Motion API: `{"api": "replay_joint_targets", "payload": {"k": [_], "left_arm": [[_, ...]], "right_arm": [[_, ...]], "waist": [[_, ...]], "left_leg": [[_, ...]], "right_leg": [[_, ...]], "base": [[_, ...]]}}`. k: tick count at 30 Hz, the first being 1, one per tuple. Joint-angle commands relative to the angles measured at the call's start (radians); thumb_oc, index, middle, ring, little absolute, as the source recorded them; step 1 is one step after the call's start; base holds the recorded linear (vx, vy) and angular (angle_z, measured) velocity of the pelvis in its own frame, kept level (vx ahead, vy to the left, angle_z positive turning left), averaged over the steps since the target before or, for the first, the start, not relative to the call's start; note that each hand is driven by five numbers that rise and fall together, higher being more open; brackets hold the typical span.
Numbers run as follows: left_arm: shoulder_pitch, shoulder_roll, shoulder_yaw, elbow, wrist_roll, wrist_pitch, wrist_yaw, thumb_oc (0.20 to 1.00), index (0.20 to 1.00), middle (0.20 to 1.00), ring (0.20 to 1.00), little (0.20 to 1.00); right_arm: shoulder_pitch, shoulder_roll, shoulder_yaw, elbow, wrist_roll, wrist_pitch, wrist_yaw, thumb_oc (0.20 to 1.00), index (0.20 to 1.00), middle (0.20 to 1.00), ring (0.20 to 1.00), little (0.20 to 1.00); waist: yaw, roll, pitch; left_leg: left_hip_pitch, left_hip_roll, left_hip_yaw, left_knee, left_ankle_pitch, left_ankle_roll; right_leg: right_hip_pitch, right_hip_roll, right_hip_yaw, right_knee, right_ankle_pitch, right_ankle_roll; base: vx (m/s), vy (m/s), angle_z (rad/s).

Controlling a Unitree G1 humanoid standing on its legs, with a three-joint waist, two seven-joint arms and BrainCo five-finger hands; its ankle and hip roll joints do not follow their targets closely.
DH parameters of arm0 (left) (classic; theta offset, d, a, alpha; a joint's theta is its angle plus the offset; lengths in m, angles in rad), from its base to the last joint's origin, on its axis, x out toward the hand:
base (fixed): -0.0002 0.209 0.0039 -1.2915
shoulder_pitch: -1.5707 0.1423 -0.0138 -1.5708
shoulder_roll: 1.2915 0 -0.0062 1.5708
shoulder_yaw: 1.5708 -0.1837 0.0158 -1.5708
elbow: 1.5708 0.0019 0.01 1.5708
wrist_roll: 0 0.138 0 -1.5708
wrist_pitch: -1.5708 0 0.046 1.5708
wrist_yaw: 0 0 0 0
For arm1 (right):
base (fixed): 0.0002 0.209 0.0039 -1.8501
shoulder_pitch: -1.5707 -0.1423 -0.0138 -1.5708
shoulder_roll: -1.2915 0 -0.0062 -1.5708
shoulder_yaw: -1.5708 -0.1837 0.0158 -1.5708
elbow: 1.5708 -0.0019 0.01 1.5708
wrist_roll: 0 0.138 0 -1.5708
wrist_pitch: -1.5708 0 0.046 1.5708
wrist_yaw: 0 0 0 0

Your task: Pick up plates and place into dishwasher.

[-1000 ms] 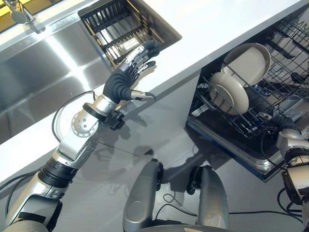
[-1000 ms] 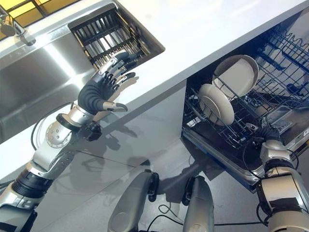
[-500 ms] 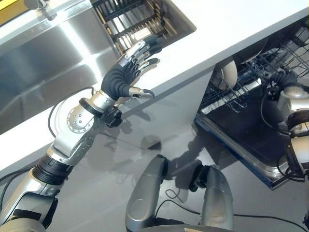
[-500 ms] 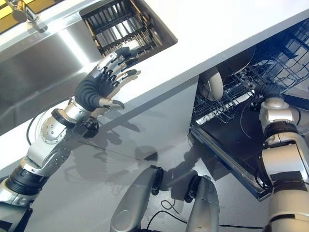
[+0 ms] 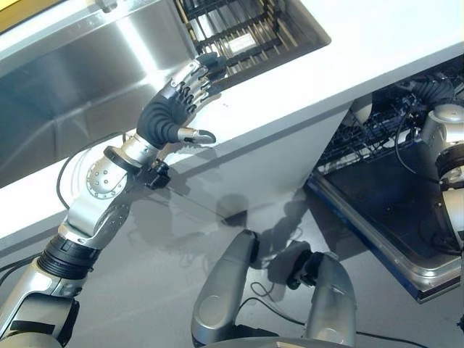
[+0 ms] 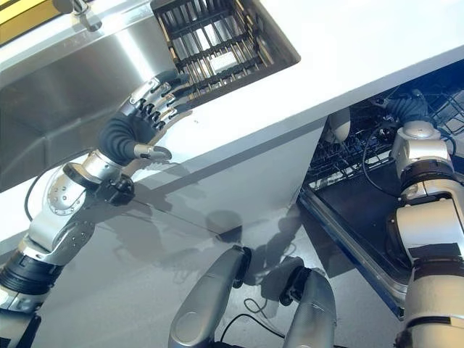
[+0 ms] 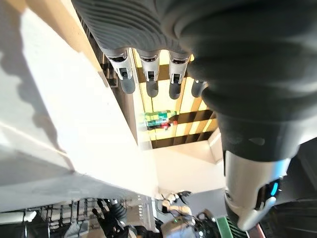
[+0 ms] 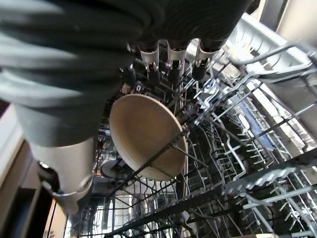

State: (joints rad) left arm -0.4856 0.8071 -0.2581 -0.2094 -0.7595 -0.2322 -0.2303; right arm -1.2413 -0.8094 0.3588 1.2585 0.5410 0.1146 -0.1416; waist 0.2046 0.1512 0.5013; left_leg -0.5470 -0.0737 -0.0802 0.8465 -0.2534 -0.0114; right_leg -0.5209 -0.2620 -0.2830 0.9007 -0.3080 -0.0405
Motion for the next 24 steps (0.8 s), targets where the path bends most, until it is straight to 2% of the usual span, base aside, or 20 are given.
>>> {"api": "replay_joint_targets", "payload": {"k": [1,5,8,13,15,17,22,24], "left_arm": [[0.139,-0.001,-0.016,0.039,0.002,-0.019,-0.015,1.000,1.000,1.000,1.000,1.000],[0.147,-0.020,-0.030,0.037,0.026,-0.033,-0.012,1.000,1.000,1.000,1.000,1.000],[0.168,-0.043,-0.042,0.030,0.068,-0.049,0.016,1.000,1.000,1.000,1.000,1.000],[0.222,-0.090,-0.036,0.032,0.148,-0.069,0.061,1.000,1.000,1.000,1.000,1.000],[0.241,-0.113,-0.027,0.035,0.171,-0.069,0.059,1.000,1.000,1.000,1.000,1.000],[0.250,-0.124,-0.029,0.035,0.179,-0.072,0.060,1.000,1.000,1.000,1.000,1.000],[0.265,-0.156,-0.028,0.042,0.188,-0.082,0.048,1.000,1.000,1.000,1.000,1.000],[0.250,-0.161,-0.046,0.051,0.190,-0.081,0.052,1.000,1.000,1.000,1.000,1.000]], "right_arm": [[0.081,-0.064,-0.049,-0.058,-0.019,-0.078,-0.047,1.000,1.000,1.000,1.000,1.000],[0.221,-0.077,-0.118,-0.114,-0.040,-0.106,-0.078,1.000,1.000,1.000,1.000,1.000],[0.389,-0.081,-0.190,-0.205,-0.061,-0.132,-0.145,1.000,1.000,1.000,1.000,1.000],[0.712,-0.043,-0.351,-0.453,-0.122,-0.197,-0.359,1.000,1.000,1.000,1.000,1.000],[0.828,-0.010,-0.431,-0.520,-0.157,-0.241,-0.447,1.000,1.000,1.000,1.000,1.000],[0.907,0.032,-0.476,-0.572,-0.150,-0.264,-0.510,1.000,1.000,1.000,1.000,1.000],[1.014,0.148,-0.547,-0.526,-0.041,-0.309,-0.528,1.000,1.000,1.000,1.000,1.000],[1.007,0.174,-0.557,-0.439,0.020,-0.329,-0.469,1.000,1.000,1.000,1.000,1.000]], "waist": [[0.001,-0.041,0.007],[-0.033,-0.060,0.002],[-0.072,-0.081,-0.001],[-0.146,-0.117,-0.007],[-0.171,-0.122,-0.006],[-0.190,-0.126,-0.011],[-0.221,-0.123,-0.012],[-0.218,-0.119,-0.016]], "left_leg": [[0.029,-0.031,0.090,-0.071,-0.020,0.105],[0.068,-0.013,0.112,-0.069,-0.044,0.110],[0.097,0.007,0.130,-0.056,-0.070,0.112],[0.157,0.036,0.154,-0.032,-0.122,0.116],[0.175,0.044,0.166,-0.013,-0.145,0.116],[0.185,0.046,0.175,-0.019,-0.146,0.119],[0.209,0.051,0.188,-0.027,-0.153,0.121],[0.218,0.047,0.187,-0.032,-0.155,0.122]], "right_leg": [[0.032,0.067,0.013,0.002,0.004,-0.029],[0.067,0.081,0.035,-0.020,0.007,-0.027],[0.094,0.091,0.057,-0.033,0.007,-0.026],[0.153,0.112,0.096,-0.053,0.001,-0.025],[0.164,0.116,0.110,-0.039,-0.012,-0.020],[0.170,0.121,0.122,-0.049,-0.007,-0.017],[0.186,0.129,0.138,-0.061,-0.005,-0.014],[0.195,0.129,0.136,-0.068,-0.005,-0.014]], "base": [[-0.02,0.091,-0.06],[-0.04,0.111,-0.12],[-0.05,0.132,-0.20],[0.01,0.111,-0.26],[0.01,0.091,-0.14],[-0.02,0.070,-0.10],[-0.03,0.041,-0.08],[-0.01,-0.001,-0.14]]}}
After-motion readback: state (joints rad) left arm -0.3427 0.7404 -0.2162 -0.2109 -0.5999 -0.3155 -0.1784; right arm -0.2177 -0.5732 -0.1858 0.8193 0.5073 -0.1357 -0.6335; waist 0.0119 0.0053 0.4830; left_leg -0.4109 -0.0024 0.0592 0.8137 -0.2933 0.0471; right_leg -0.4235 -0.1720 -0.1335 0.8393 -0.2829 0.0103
